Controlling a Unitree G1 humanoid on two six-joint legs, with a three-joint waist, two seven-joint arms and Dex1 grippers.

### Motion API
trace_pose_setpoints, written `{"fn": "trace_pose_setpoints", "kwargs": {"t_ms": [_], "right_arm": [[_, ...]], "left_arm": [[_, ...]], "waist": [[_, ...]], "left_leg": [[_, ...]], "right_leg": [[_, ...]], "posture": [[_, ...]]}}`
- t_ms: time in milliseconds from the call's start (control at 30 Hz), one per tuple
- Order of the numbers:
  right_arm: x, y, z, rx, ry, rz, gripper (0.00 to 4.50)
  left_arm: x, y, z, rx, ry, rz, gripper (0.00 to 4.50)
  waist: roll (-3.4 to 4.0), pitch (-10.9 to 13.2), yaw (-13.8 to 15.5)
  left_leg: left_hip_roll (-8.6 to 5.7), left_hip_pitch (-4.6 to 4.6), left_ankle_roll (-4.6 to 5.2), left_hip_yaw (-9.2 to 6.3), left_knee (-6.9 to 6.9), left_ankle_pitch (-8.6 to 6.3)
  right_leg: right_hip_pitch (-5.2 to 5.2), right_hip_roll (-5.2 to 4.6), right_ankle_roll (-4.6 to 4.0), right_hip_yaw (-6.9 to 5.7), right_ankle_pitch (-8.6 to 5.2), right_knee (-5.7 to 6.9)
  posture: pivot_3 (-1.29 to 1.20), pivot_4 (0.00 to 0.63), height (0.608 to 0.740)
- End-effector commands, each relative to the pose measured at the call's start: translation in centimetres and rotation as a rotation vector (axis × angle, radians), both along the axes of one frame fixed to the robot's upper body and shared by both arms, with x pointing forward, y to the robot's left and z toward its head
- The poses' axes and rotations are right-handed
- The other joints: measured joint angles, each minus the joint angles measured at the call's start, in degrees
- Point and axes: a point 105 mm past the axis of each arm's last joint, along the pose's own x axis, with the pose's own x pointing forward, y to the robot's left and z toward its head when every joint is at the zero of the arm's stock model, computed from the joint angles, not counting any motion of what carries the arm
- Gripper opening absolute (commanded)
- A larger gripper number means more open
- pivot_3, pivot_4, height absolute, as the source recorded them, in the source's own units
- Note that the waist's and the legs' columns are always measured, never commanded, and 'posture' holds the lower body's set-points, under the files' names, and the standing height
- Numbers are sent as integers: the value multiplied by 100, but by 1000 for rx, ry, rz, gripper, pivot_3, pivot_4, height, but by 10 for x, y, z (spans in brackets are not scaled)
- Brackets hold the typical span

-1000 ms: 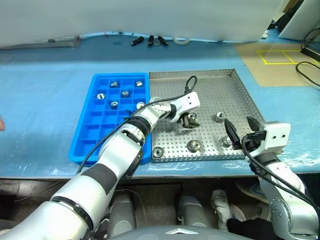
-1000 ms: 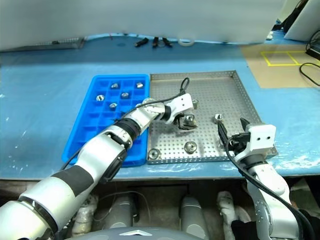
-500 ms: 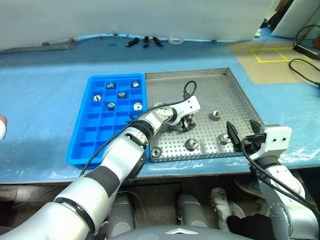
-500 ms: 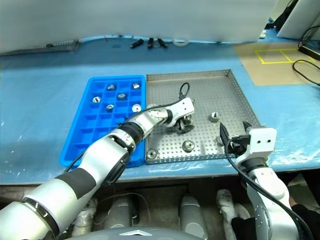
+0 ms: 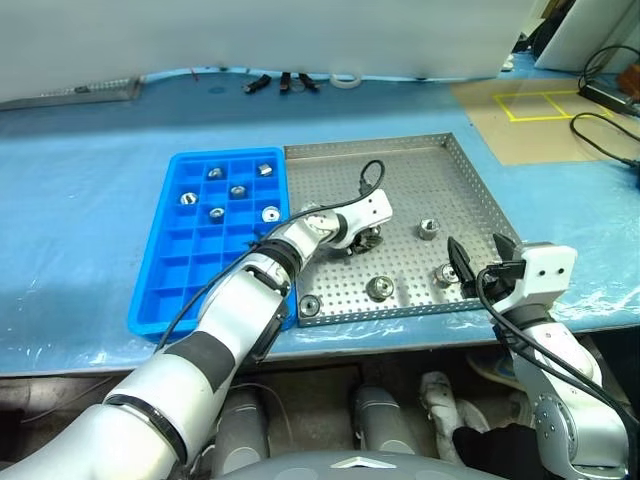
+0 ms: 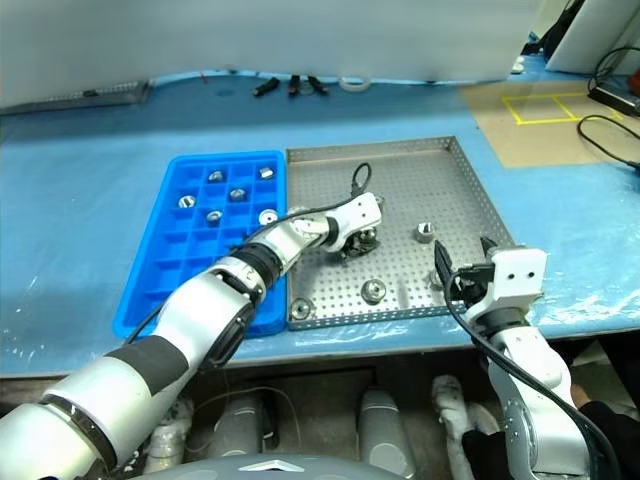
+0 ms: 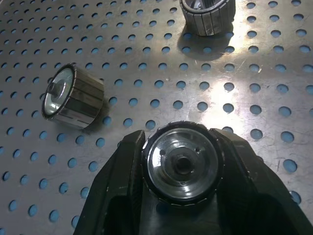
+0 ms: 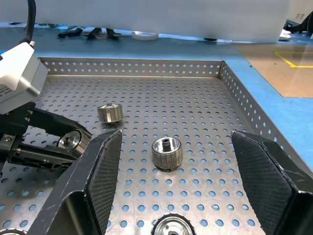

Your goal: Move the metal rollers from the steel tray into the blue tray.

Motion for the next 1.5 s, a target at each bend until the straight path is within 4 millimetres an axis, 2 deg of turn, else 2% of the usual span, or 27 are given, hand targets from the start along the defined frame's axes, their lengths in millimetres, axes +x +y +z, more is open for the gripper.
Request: {"fn": "trace_pose_setpoints", "kwargs": {"t_ms": [33, 133, 200, 333, 400, 467, 533, 600, 700, 833, 967, 1033, 1100, 1233, 1333, 1500], "right_arm": [[2, 4, 13, -7, -53, 30, 3741], [5, 14, 20, -4, -67, 100, 3741], [8, 22, 26, -6, -77, 163, 3741], [20, 39, 40, -15, -96, 294, 3741], [30, 53, 48, -23, -106, 385, 3741], [38, 66, 54, -31, -113, 466, 3741], [50, 82, 62, -33, -127, 553, 3741], [59, 92, 67, -32, -135, 608, 3741], [73, 124, 74, -25, -146, 759, 3741], [78, 149, 80, -21, -156, 877, 3741], [75, 171, 83, -14, -155, 986, 3741], [73, 178, 82, -11, -149, 1027, 3741], [72, 180, 82, -6, -145, 1043, 3741], [74, 181, 79, -1, -136, 1052, 3741], [73, 181, 77, -3, -130, 1053, 3741], [73, 175, 75, -11, -121, 1027, 3741]], "left_arm": [[3, -4, 37, -188, 45, -44, 1713], [1, 4, 79, -329, 65, -157, 1713], [0, 17, 107, -381, 43, -242, 1713], [5, 63, 153, -438, -28, -290, 1713], [7, 94, 168, -443, -69, -268, 1713], [9, 119, 172, -421, -103, -232, 1713], [8, 151, 171, -400, -129, -176, 1713], [6, 169, 171, -393, -140, -138, 1713], [-5, 210, 161, -393, -187, 0, 1713], [-28, 236, 144, -403, -168, 121, 1713], [-61, 260, 109, -417, -94, 253, 1713], [-71, 269, 88, -413, -60, 348, 1713], [-75, 271, 77, -417, -47, 403, 1713], [-51, 262, 64, -433, -120, 531, 1713], [-35, 253, 64, -463, -152, 569, 1713], [-23, 246, 67, -488, -162, 577, 1713]], "waist": [[0, 1, 12], [-1, 2, 26], [0, 2, 35], [1, 3, 46], [2, 3, 70], [4, 5, 125], [6, 6, 200], [9, 7, 323], [9, 7, 518], [8, 7, 852], [5, 5, 1121], [5, 6, 1224], [6, 6, 1335], [12, 10, 1603], [12, 9, 1749], [8, 7, 1748]], "left_leg": [[-1, -4, 0, 1, -1, 0], [-6, -18, 2, 3, -3, 0], [-10, -23, 5, 6, -4, -1], [-9, -16, 6, 11, -11, -1], [-7, -5, 4, 17, -18, -1], [-5, 2, -1, 18, -27, 2], [-1, 7, -8, 18, -38, 7], [2, 5, -7, 18, -44, 12], [13, -2, 5, 18, -46, 20], [31, -59, -4, -3, -45, 26], [25, -146, -25, -62, -13, 38], [33, -165, -33, -77, 1, 39], [45, -164, -68, -83, 5, 37], [92, -134, -123, -76, -26, 75], [92, -89, -137, -75, -70, 84], [90, -85, -187, -78, -78, 117]], "right_leg": [[-4, -1, 0, 0, 0, 0], [-16, -8, 0, 0, 0, 0], [-21, -14, -1, 1, 0, 1], [-23, -17, -2, 3, 0, 4], [-21, -20, -3, 8, 0, 6], [-24, -19, -3, 10, -1, 10], [-25, -16, -6, 7, -2, 13], [-27, -15, -12, -1, -5, 20], [-30, -14, -21, -16, -10, 26], [-55, -10, -48, -59, -26, 33], [-115, -11, -39, -141, -21, 84], [-125, -12, -43, -165, -24, 89], [-124, -15, -65, -171, -38, 92], [-96, -17, -69, -177, -40, 124], [-67, -16, -49, -175, -34, 126], [-78, -13, -34, -167, 0, 127]], "posture": [[-485, 150, 740], [-460, 150, 740], [-431, 150, 740], [-323, 150, 740], [-255, 150, 740], [-179, 150, 740], [-98, 150, 740], [-37, 150, 740], [121, 150, 740], [205, 150, 740], [303, 150, 740], [340, 150, 740], [355, 150, 740], [383, 150, 740], [370, 150, 740], [330, 150, 740]]}}
